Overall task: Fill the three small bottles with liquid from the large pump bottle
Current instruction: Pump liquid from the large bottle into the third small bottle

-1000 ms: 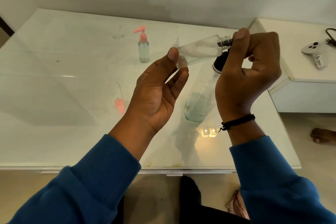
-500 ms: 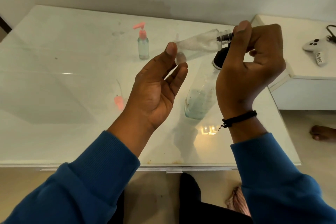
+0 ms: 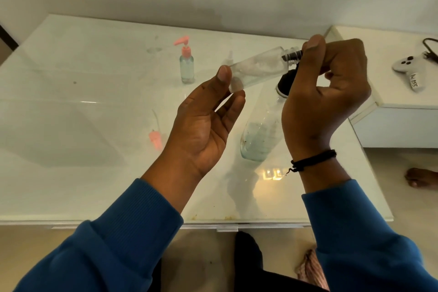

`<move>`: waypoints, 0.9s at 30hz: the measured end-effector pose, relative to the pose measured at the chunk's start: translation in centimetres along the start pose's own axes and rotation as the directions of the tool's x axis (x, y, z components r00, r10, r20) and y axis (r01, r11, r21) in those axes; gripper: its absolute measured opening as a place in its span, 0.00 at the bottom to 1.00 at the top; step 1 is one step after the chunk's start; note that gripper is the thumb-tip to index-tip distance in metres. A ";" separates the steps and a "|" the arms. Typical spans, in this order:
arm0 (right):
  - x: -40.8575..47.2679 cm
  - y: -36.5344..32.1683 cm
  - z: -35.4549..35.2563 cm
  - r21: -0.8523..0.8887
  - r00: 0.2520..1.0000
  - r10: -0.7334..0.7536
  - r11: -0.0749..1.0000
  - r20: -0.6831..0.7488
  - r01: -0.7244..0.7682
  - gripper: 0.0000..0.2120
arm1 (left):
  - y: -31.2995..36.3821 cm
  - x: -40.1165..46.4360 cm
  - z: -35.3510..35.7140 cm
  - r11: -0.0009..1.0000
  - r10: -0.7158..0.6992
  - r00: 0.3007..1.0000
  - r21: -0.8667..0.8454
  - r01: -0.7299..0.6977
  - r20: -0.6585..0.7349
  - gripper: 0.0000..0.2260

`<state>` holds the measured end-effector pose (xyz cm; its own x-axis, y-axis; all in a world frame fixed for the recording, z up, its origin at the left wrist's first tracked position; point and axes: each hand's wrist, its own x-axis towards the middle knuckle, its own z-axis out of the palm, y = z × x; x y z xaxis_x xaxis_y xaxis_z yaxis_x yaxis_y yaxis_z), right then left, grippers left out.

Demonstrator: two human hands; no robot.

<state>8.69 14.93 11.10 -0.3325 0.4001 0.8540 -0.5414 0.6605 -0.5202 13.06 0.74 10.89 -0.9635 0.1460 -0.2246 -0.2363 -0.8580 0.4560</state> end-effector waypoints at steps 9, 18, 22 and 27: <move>-0.1 0.0 0.0 0.011 1.000 0.015 1.000 -0.005 -0.015 0.16 | 0.0 0.0 0.0 1.000 0.004 1.000 -0.002 -0.004 0.001 0.14; -0.4 0.1 -0.1 0.025 1.000 0.013 1.000 -0.006 -0.013 0.16 | -0.1 0.0 0.1 1.000 0.003 1.000 -0.001 -0.003 -0.008 0.13; 0.4 -0.3 0.2 0.005 1.000 -0.002 1.000 -0.021 0.002 0.15 | 0.0 -0.1 0.3 1.000 0.002 1.000 0.019 -0.002 -0.010 0.13; -0.4 0.1 -0.1 0.024 1.000 0.019 1.000 0.006 -0.019 0.16 | -0.1 -0.1 0.2 1.000 0.004 1.000 0.002 -0.004 -0.010 0.15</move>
<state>8.85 14.86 10.73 -0.3469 0.4090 0.8440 -0.5532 0.6375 -0.5363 13.16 0.86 11.03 -0.9631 0.1370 -0.2315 -0.2323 -0.8578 0.4586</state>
